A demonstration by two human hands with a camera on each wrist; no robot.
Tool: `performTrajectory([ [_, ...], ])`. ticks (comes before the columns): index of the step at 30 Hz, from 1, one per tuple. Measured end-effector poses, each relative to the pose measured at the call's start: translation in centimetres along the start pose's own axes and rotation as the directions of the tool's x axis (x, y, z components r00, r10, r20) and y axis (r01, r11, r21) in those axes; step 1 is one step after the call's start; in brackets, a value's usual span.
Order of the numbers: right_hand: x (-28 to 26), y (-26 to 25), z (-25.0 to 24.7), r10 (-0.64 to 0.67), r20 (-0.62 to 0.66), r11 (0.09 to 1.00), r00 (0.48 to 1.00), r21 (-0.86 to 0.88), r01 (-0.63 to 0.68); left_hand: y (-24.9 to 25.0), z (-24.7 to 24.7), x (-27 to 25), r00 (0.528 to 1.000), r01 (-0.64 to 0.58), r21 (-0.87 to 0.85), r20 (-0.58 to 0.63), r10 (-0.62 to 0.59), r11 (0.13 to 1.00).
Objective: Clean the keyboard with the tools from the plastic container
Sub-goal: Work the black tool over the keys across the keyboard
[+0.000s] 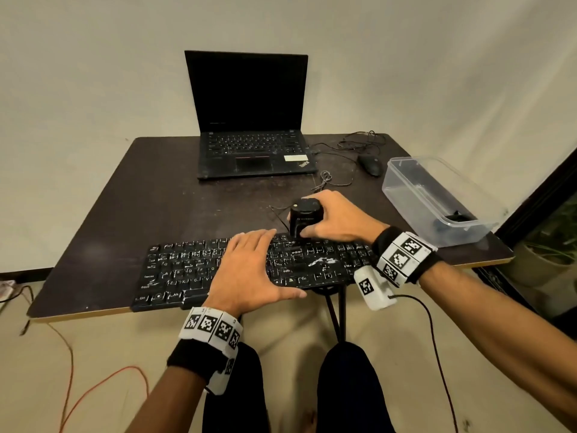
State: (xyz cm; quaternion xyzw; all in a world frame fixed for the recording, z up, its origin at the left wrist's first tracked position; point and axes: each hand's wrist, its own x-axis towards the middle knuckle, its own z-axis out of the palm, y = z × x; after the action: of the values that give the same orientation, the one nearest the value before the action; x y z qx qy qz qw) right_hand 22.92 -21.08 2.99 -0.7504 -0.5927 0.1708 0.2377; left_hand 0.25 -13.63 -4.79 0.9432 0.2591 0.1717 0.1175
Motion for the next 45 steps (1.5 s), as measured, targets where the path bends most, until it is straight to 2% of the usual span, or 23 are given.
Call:
performTrajectory([
  [4, 0.5, -0.2, -0.3, -0.004, -0.086, 0.999, 0.996, -0.046, 0.0, 0.1, 0.1, 0.0, 1.0, -0.006, 0.009, -0.011, 0.006, 1.0],
  [8, 0.5, -1.0, 0.4, -0.042, 0.018, 0.998, 0.999, -0.049, 0.043, 0.0, 0.1, 0.1, 1.0, -0.003, 0.001, -0.01, 0.003, 1.0],
  [12, 1.0, -0.7, 0.0, -0.016, -0.06, 0.999, 0.998, -0.052, 0.013, 0.1, 0.0, -0.1, 1.0, -0.008, 0.002, 0.001, 0.008, 1.0],
  [15, 1.0, -0.7, 0.2, -0.012, 0.018, 0.999, 1.0, -0.033, 0.013, -0.1, 0.0, 0.1, 1.0, 0.005, -0.009, -0.004, -0.005, 1.0],
  [19, 0.8, 0.1, -0.2, 0.015, -0.076, 1.0, 0.997, -0.007, -0.016, 0.0, 0.1, 0.1, 1.0, -0.011, -0.003, -0.002, 0.011, 1.0],
  [22, 0.4, 0.2, -0.1, 0.011, -0.002, 0.999, 1.0, 0.042, -0.011, -0.1, 0.1, 0.2, 1.0, -0.002, -0.005, -0.005, 0.002, 1.0],
  [26, 0.4, 0.1, 0.0, 0.001, -0.088, 1.0, 0.996, 0.021, 0.001, 0.0, 0.1, 0.1, 1.0, -0.018, 0.008, -0.005, 0.018, 1.0],
  [29, 0.6, -0.4, 0.3, -0.009, 0.012, 0.999, 1.0, 0.044, 0.008, -0.1, 0.0, 0.1, 1.0, -0.01, 0.001, -0.008, 0.01, 1.0],
  [33, 0.8, -0.3, 0.0, -0.009, -0.067, 1.0, 0.998, 0.0, 0.009, 0.0, -0.1, 0.0, 1.0, -0.017, 0.002, -0.009, 0.017, 1.0],
  [36, 0.8, 0.0, -0.2, 0.007, 0.021, 0.999, 1.0, 0.037, -0.007, -0.1, 0.0, 0.1, 1.0, -0.009, -0.001, -0.014, 0.009, 1.0],
  [40, 0.8, 0.2, -0.2, 0.019, -0.034, 0.998, 0.999, 0.053, -0.017, 0.0, 0.0, 0.0, 1.0, -0.012, 0.01, -0.002, 0.012, 1.0],
  [43, 1.1, -0.2, -0.5, 0.026, 0.06, 0.998, 0.998, 0.057, -0.03, -0.2, 0.0, 0.1, 1.0, -0.004, 0.004, -0.008, 0.004, 1.0],
  [45, 1.4, -0.1, -0.7, 0.047, 0.05, 0.999, 0.998, 0.024, -0.048, -0.1, 0.1, 0.0, 1.0, -0.003, 0.002, -0.005, 0.003, 1.0],
])
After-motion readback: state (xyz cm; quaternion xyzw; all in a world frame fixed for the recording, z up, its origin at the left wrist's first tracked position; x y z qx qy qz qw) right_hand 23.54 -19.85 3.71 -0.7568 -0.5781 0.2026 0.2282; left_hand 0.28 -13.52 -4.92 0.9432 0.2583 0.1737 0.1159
